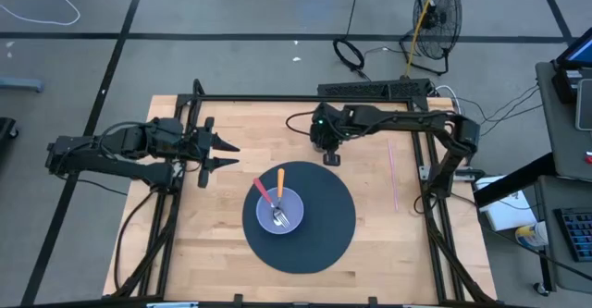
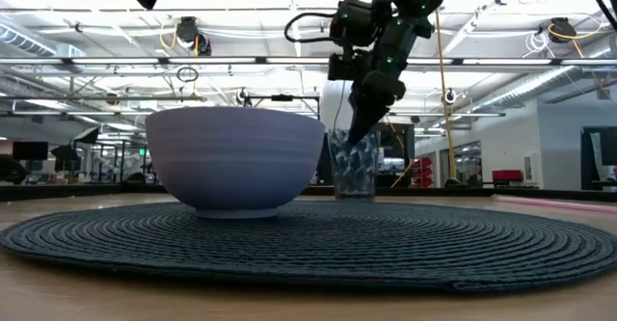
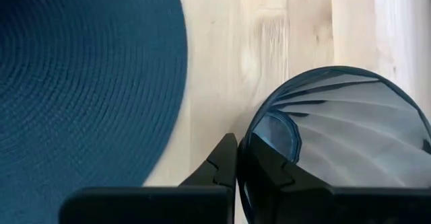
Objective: Pick & Place Utensil
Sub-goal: Put the blue cup on the mat to the right of the purple bowl
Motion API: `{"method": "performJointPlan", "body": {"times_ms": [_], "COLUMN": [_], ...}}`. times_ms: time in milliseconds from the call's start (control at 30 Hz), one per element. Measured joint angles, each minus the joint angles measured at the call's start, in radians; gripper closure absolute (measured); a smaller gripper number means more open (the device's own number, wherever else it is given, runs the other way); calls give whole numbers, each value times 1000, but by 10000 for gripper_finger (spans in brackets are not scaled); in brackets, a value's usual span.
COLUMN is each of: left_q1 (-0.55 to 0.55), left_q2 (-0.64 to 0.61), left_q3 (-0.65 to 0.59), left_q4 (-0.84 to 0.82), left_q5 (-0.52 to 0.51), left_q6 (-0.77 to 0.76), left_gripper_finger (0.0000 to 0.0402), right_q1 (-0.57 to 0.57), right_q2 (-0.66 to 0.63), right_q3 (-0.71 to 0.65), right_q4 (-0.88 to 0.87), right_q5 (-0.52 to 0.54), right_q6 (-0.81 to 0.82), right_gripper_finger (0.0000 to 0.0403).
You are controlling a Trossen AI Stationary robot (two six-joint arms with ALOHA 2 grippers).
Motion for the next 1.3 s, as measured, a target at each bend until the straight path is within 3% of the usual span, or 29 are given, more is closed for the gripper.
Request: {"method": "performJointPlan", "body": {"times_ms": [300, 533, 900, 1300], "left_q1": [0, 0, 0, 0], "left_q2": [0, 0, 0, 0], "left_q3": [0, 0, 0, 0], "left_q4": [0, 1, 1, 3], "left_q5": [0, 0, 0, 0], "left_q6": [-3, -4, -8, -30], "left_gripper_finger": [256, 256, 256, 256], "right_q1": [74, 194, 406, 564], "right_q2": [-127, -212, -217, -198], "right_q3": [0, 0, 0, 0], "right_q4": [-80, -137, -169, -101], "right_q5": [29, 29, 57, 54], "right_q6": [70, 162, 296, 375], "right_gripper_finger": [397, 398, 398, 398]}}
